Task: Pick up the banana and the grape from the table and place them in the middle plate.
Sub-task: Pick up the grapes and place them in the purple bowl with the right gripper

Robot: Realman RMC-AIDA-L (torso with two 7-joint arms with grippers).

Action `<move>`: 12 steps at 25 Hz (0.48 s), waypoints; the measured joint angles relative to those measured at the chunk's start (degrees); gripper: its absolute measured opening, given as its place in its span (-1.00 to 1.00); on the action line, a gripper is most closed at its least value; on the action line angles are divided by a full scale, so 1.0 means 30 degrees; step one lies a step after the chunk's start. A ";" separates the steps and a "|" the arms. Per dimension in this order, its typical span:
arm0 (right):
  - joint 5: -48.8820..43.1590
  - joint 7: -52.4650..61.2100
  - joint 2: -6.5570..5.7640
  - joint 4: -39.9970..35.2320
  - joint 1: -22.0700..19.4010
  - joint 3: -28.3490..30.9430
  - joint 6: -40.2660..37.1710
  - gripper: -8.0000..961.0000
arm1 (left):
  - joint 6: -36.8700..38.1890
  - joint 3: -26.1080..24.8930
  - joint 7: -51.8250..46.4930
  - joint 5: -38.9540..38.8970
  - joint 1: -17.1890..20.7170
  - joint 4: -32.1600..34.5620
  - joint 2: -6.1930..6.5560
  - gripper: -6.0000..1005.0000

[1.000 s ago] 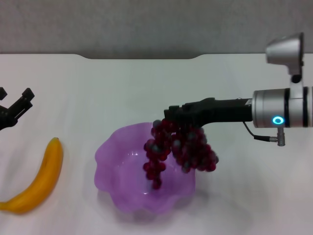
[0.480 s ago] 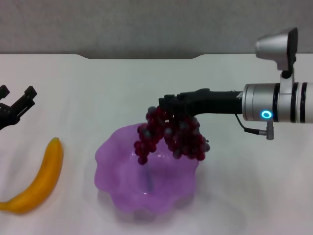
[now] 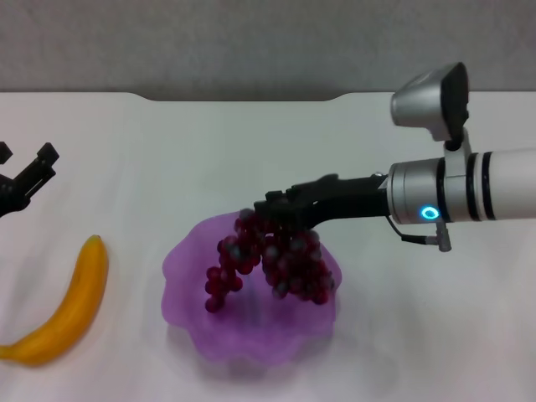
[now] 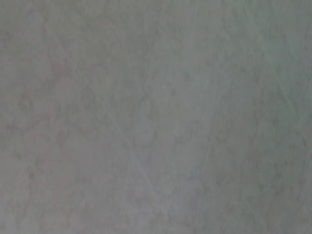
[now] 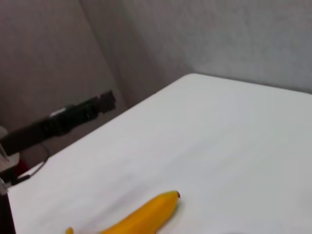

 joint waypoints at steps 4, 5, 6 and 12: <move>-0.1987 0.1754 0.0208 0.0010 0.0212 0.0022 0.0534 -0.43 | 0.0002 -0.0042 -0.0033 0.0000 -0.0034 -0.0023 0.0005 0.75; -0.2317 0.1894 0.0317 0.0008 0.0235 0.0027 0.0739 -0.34 | 0.0002 -0.0049 -0.0021 0.0000 -0.0022 -0.0062 0.0015 0.75; -0.2567 0.1958 0.0441 0.0009 0.0253 0.0026 0.0892 -0.25 | 0.0002 -0.0049 -0.0021 0.0000 -0.0022 -0.0062 0.0015 0.75; -0.2850 0.2002 0.0599 -0.0110 0.0325 0.0218 0.1358 0.12 | 0.0002 -0.0067 0.0020 -0.0026 0.0047 -0.0174 0.0059 0.75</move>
